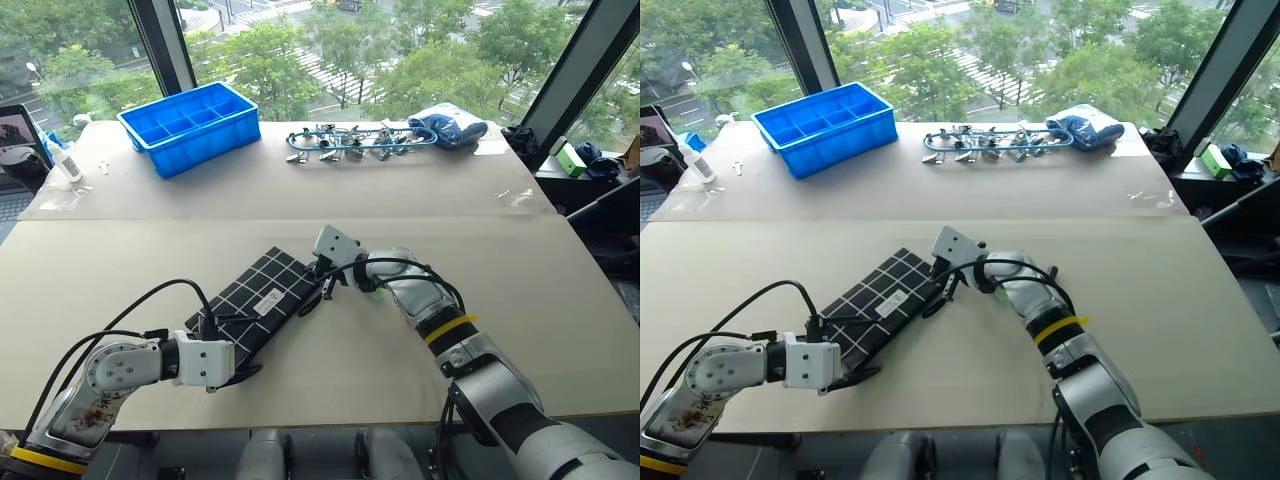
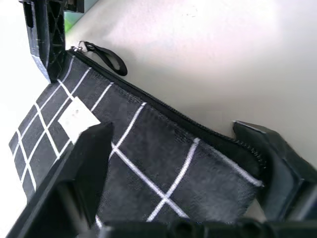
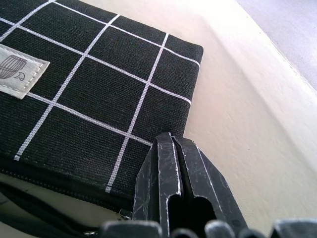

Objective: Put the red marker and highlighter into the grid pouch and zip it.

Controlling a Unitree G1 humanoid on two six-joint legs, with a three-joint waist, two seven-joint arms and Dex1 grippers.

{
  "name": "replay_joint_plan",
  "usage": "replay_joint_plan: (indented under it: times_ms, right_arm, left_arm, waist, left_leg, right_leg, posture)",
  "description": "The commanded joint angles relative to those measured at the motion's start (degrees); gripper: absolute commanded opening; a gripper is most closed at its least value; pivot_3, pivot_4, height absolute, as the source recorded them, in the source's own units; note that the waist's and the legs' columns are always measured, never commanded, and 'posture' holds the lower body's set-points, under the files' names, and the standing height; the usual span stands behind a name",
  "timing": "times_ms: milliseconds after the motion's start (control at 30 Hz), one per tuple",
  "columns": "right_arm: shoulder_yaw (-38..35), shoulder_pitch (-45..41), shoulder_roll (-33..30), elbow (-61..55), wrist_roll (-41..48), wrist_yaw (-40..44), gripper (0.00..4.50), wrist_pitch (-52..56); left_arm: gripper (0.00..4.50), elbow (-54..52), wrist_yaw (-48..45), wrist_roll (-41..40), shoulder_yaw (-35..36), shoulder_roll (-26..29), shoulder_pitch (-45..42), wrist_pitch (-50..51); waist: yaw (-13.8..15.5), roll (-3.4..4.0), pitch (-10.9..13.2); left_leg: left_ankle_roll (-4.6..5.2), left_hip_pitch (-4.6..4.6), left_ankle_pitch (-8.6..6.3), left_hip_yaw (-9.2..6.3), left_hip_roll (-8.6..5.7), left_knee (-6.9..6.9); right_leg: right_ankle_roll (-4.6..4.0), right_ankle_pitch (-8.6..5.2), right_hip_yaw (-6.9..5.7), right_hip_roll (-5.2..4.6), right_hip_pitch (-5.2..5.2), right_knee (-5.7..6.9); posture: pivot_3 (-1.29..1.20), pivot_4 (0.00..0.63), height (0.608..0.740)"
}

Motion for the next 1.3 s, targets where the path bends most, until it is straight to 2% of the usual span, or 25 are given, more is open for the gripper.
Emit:
replay_joint_plan:
  times_ms: [33,133,200,400,467,500,533,600,833,967,1100,1200,1300]
  right_arm:
    - [-0.17,1.17,-0.78,1.23,-1.09,-0.25,0.0,1.68]
    - [-0.2,1.35,-0.84,1.0,-1.03,-0.12,0.0,1.67]
    - [-0.22,1.39,-0.86,0.93,-0.98,-0.03,0.0,1.61]
    - [-1.06,1.72,-1.32,0.02,-0.12,0.54,0.0,1.94]
    - [-3.4,1.58,-1.18,-0.36,1.69,0.07,0.0,3.72]
    - [-5.3,1.29,-1.07,-0.79,3.54,0.35,0.47,6.24]
    - [-6.77,1.24,-1.13,-1.61,5.14,1.0,0.59,7.75]
    - [-10.62,0.9,-1.17,-4.29,9.19,1.76,1.1,12.19]
    - [-25.67,-0.94,-5.76,-17.56,24.61,2.26,3.5,29.53]
    - [-30.72,0.81,-11.37,-23.43,30.78,4.16,3.5,36.41]
    - [-25.34,8.67,-15.75,-30.59,30.16,4.91,3.5,38.06]
    - [-21.01,11.56,-15.08,-32.76,28.19,2.24,3.5,37.42]
    - [-18.78,10.57,-11.45,-30.13,26.16,-2.46,3.5,36.0]
  left_arm:
    - [1.71,0.46,0.6,0.05,0.31,0.18,-0.31,0.69]
    - [0.56,0.5,0.97,0.01,0.56,0.03,-0.21,0.52]
    - [0.02,0.7,1.18,-0.12,0.72,0.0,-0.39,0.49]
    - [0.02,1.64,2.21,-1.31,2.09,-0.39,-1.53,0.83]
    - [0.02,1.65,2.84,-2.65,2.82,-1.2,-2.25,1.66]
    - [0.0,1.68,3.06,-3.57,3.22,-1.71,-2.46,1.87]
    - [0.0,1.71,3.13,-4.27,3.46,-2.18,-2.61,2.05]
    - [0.0,1.84,3.22,-5.43,3.94,-2.98,-2.79,1.89]
    - [0.0,2.49,4.11,-8.72,6.3,-5.07,-3.86,-1.2]
    - [0.0,3.88,4.95,-8.19,7.21,-5.69,-4.14,-4.57]
    - [0.0,5.27,6.81,-7.47,7.89,-6.56,-4.37,-7.72]
    - [0.0,5.72,7.77,-7.1,7.65,-7.34,-4.26,-9.14]
    - [0.0,5.82,8.76,-7.08,7.41,-8.42,-4.13,-9.74]
  waist:
    - [-0.01,0.0,0.0]
    - [-0.03,0.0,0.0]
    - [-0.03,0.0,0.0]
    - [-0.02,0.0,0.0]
    - [0.05,0.0,0.0]
    - [0.09,0.0,0.0]
    - [0.11,0.0,0.01]
    - [0.07,0.0,0.01]
    - [-0.1,0.03,0.07]
    - [-0.08,0.03,0.07]
    - [-0.01,0.02,0.06]
    - [-0.41,0.02,0.07]
    - [-0.88,0.03,0.08]
  left_leg:
    - [0.0,-0.01,0.0,0.0,0.0,0.0]
    - [0.0,-0.02,0.0,0.0,0.0,0.0]
    - [0.0,-0.02,0.0,0.0,0.01,0.0]
    - [0.0,-0.03,0.0,-0.02,0.01,-0.01]
    - [0.0,-0.06,0.0,-0.04,0.0,-0.01]
    - [0.0,-0.08,0.0,-0.05,0.0,0.0]
    - [0.0,-0.11,0.0,-0.05,0.0,0.01]
    - [0.0,-0.18,0.0,-0.09,0.0,0.03]
    - [0.03,-0.4,-0.02,-0.33,0.03,-0.02]
    - [0.04,-0.36,-0.03,-0.34,0.04,-0.05]
    - [0.07,-0.34,-0.06,-0.33,0.04,-0.08]
    - [0.08,-0.35,-0.06,-0.31,0.04,-0.07]
    - [0.08,-0.32,-0.06,-0.25,0.06,-0.07]
  right_leg:
    - [0.0,0.0,0.0,0.0,-0.01,0.0]
    - [0.0,0.0,0.0,0.0,-0.01,0.0]
    - [0.0,0.0,0.0,0.0,-0.02,-0.01]
    - [0.0,0.0,0.0,0.0,-0.03,-0.01]
    - [0.0,0.0,0.0,-0.01,-0.05,-0.01]
    - [0.0,0.0,-0.01,-0.01,-0.06,-0.01]
    - [0.0,0.0,-0.02,-0.01,-0.06,-0.01]
    - [0.01,0.01,-0.03,-0.01,-0.1,-0.02]
    - [0.01,0.02,0.0,0.01,-0.3,-0.09]
    - [0.01,0.02,0.0,0.01,-0.26,-0.14]
    - [0.01,0.02,-0.04,0.01,-0.19,-0.2]
    - [0.02,0.02,0.02,0.0,-0.23,-0.2]
    - [0.02,0.02,0.13,0.05,-0.31,-0.12]
  posture:
    - [0.0,0.15,0.74]
    - [0.0,0.15,0.74]
    - [0.0,0.15,0.74]
    - [0.0,0.15,0.74]
    - [0.0,0.15,0.74]
    - [0.0,0.15,0.74]
    - [0.0,0.15,0.74]
    - [0.0,0.15,0.74]
    - [0.0,0.15,0.74]
    - [0.0,0.15,0.74]
    - [0.0,0.15,0.74]
    - [0.0,0.15,0.74]
    - [0.0,0.15,0.74]
